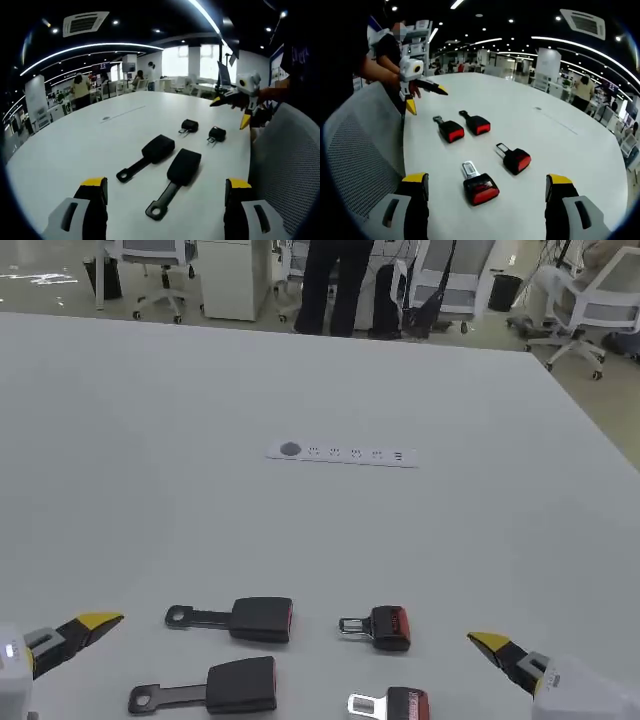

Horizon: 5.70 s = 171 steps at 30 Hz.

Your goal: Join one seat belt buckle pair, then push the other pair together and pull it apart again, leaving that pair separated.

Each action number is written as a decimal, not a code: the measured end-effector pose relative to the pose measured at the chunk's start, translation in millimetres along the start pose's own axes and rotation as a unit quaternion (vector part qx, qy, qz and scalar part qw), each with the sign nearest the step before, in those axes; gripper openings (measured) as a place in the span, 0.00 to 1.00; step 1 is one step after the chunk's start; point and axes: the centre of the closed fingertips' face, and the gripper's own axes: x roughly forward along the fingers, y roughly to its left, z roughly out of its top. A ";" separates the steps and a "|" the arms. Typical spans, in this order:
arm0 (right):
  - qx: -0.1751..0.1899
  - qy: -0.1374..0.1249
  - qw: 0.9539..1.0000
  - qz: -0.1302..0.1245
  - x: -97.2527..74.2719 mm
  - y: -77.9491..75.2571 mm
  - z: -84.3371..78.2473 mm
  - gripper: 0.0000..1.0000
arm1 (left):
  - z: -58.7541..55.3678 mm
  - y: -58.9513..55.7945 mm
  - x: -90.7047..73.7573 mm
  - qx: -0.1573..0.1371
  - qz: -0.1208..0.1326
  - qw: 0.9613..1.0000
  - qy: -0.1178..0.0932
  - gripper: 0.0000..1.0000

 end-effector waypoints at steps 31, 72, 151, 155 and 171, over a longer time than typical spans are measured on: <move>-0.022 0.018 0.999 0.027 -0.5 -2.6 1.7 0.90 | 0.6 -2.8 10.1 0.033 -0.033 0.998 0.031 0.87; -0.095 0.095 0.982 0.130 22.8 7.2 -28.4 0.49 | -18.9 -22.7 69.8 0.118 -0.142 0.969 0.163 0.42; -0.190 0.155 0.949 0.199 49.3 12.5 -37.5 0.30 | -44.1 -28.7 81.8 0.216 -0.245 0.908 0.261 0.32; -0.191 0.155 0.948 0.202 53.6 13.6 -36.6 0.30 | -43.7 -29.1 82.0 0.217 -0.246 0.908 0.262 0.32; -0.193 0.151 0.946 0.213 70.0 25.2 -26.7 0.30 | -43.9 -28.5 83.0 0.215 -0.246 0.907 0.265 0.32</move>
